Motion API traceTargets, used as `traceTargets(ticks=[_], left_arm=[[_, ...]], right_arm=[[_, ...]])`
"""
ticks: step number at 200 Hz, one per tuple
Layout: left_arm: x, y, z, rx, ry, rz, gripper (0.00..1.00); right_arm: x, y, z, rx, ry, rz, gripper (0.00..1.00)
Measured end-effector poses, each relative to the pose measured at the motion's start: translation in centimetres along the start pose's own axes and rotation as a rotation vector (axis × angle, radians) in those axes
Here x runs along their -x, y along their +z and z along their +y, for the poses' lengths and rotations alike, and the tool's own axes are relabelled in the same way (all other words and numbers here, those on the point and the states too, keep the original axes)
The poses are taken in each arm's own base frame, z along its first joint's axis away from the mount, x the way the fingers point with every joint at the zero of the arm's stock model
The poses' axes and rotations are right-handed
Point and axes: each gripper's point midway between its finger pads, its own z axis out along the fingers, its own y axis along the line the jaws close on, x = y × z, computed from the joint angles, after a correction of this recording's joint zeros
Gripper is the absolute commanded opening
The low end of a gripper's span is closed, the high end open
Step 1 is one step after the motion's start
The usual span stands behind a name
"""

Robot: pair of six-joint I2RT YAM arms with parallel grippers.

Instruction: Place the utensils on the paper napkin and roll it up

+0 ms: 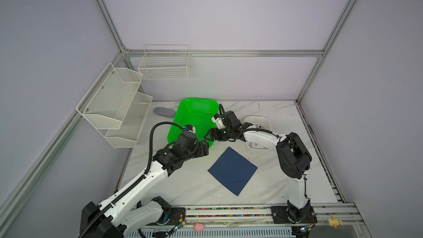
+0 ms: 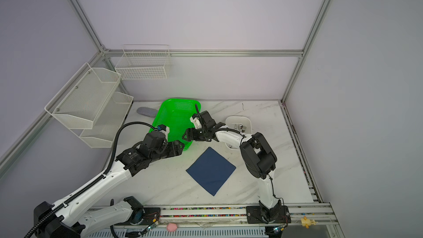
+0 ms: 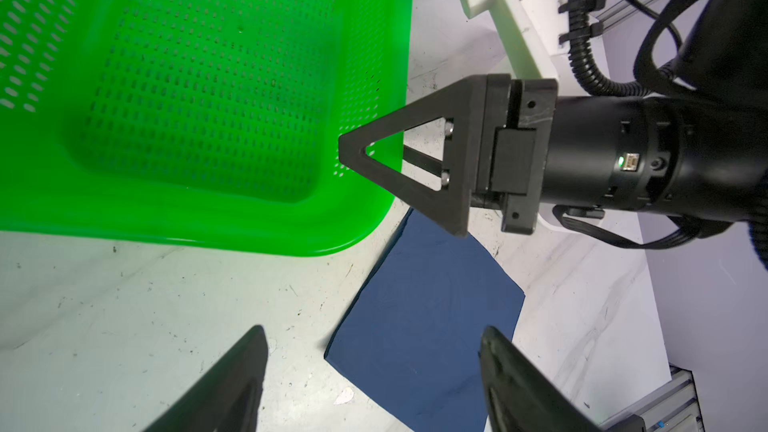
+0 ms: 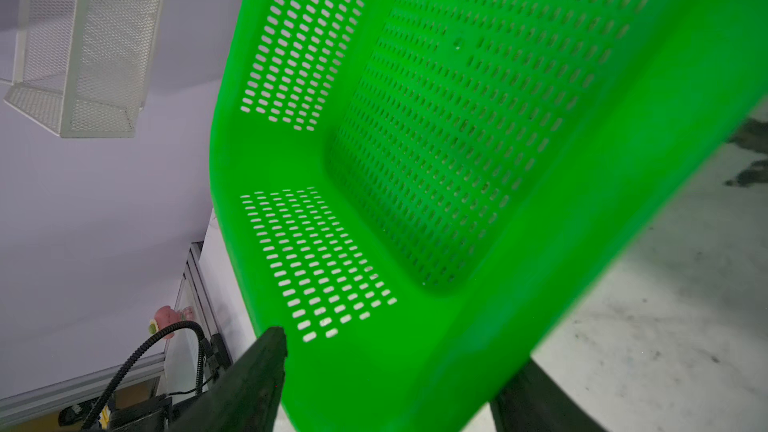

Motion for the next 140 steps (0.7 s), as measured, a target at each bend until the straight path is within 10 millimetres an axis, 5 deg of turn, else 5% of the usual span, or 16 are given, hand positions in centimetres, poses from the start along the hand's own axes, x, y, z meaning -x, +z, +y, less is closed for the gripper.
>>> traceTargets(ticks=[29, 74, 97, 140], left_arm=[[0.0, -0.6, -0.7, -0.047, 0.008, 0.003, 0.75], [-1.9, 0.3, -1.9, -0.1, 0.044, 0.078, 0.68], [-3.5, 1.6, -2.7, -0.106, 0.092, 0.134, 0.65], [-8.6, 5.0, -2.9, -0.046, 0.193, 0.302, 0.64]], right_arm=[[0.2, -2.4, -1.4, -0.125, 0.008, -0.057, 0.78], [-1.9, -12.4, -1.4, -0.233, 0.035, -0.229, 0.63], [-5.8, -14.3, -2.7, -0.248, 0.074, -0.223, 0.56], [-15.3, -13.0, -7.6, -0.285, 0.216, -0.046, 0.47]])
